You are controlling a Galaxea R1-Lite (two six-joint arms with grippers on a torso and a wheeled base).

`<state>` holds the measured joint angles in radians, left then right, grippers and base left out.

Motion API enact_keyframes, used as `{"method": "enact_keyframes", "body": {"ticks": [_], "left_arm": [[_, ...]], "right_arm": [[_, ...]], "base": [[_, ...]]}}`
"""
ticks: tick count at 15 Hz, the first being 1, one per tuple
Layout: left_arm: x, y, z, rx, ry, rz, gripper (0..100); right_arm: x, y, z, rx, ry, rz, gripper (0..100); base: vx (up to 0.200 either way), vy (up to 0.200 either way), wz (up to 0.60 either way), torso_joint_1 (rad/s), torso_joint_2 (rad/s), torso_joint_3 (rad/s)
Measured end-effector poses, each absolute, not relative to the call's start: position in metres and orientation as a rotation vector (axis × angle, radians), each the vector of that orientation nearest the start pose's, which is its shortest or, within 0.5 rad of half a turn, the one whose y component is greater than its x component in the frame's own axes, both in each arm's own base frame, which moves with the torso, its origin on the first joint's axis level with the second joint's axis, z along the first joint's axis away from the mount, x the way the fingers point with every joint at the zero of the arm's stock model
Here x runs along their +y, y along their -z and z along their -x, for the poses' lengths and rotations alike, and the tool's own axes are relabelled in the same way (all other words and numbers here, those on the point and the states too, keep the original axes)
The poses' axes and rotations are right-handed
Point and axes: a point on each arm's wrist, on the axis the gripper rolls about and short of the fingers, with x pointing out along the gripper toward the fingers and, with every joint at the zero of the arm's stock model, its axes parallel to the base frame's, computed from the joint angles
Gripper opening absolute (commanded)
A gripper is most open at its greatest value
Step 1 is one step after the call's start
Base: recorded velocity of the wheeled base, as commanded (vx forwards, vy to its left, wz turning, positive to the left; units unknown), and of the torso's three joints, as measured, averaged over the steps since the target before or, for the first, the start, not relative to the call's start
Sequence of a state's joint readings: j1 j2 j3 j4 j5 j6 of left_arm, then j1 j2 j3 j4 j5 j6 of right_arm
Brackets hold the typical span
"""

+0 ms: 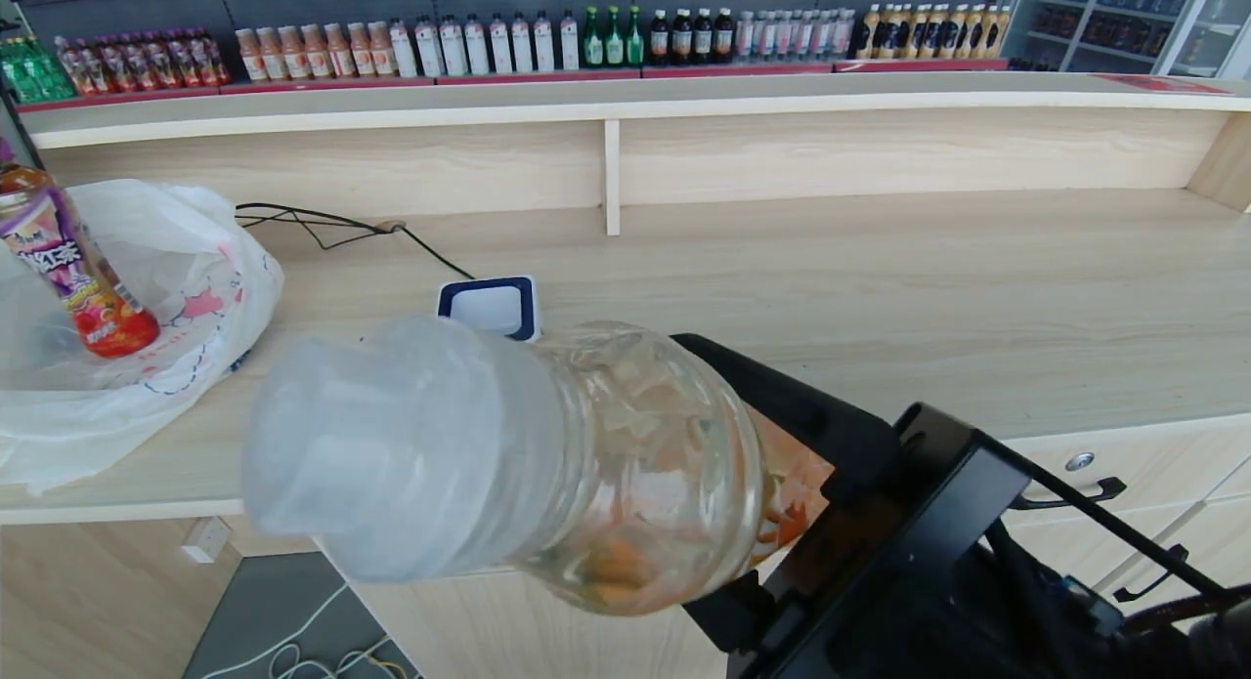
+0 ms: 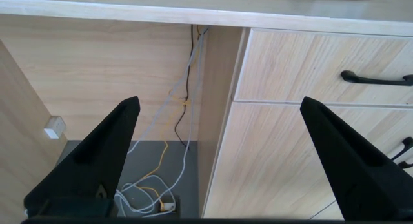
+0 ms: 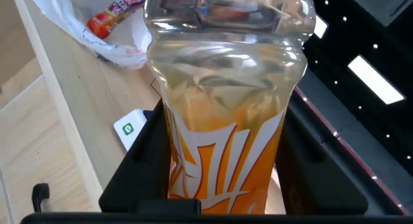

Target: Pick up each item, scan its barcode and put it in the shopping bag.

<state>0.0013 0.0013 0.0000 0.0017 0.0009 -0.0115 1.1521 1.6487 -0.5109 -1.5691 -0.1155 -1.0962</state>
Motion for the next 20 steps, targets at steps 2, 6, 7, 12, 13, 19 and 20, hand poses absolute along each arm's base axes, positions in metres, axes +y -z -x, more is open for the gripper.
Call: {"method": "enact_keyframes", "body": {"ticks": [2, 6, 7, 12, 13, 19, 20], "left_arm": [[0.0, -0.075, 0.023, 0.003, -0.002, 0.011, 100], [0.0, -0.075, 0.023, 0.003, -0.001, 0.011, 100], [0.0, -0.075, 0.023, 0.003, -0.002, 0.011, 100], [0.0, -0.075, 0.023, 0.003, -0.002, 0.011, 100], [0.0, -0.075, 0.023, 0.003, -0.002, 0.011, 100], [0.0, -0.075, 0.023, 0.003, -0.001, 0.012, 100], [0.0, -0.075, 0.023, 0.003, -0.001, 0.011, 100]], "right_arm": [[0.234, -0.22, -0.116, -0.821, -0.702, 0.618, 0], [0.249, -0.219, -0.136, -0.771, -0.822, 0.426, 0], [0.253, -0.22, -0.146, -0.784, -0.821, 0.422, 0], [0.246, -0.235, -0.202, -0.727, -0.72, 0.232, 0], [0.239, -0.237, -0.213, -0.713, -0.676, 0.216, 0], [0.217, -0.245, -0.232, -0.601, -0.587, 0.023, 0], [0.214, -0.243, -0.233, -0.549, -0.599, -0.01, 0]], "base": [[0.0, 0.0, 0.0, 0.0, 0.0, 0.0], [0.0, 0.0, 0.0, 0.0, 0.0, 0.0], [0.0, 0.0, 0.0, 0.0, 0.0, 0.0], [0.0, 0.0, 0.0, 0.0, 0.0, 0.0], [0.0, 0.0, 0.0, 0.0, 0.0, 0.0], [0.0, 0.0, 0.0, 0.0, 0.0, 0.0], [0.0, 0.0, 0.0, 0.0, 0.0, 0.0]]}}
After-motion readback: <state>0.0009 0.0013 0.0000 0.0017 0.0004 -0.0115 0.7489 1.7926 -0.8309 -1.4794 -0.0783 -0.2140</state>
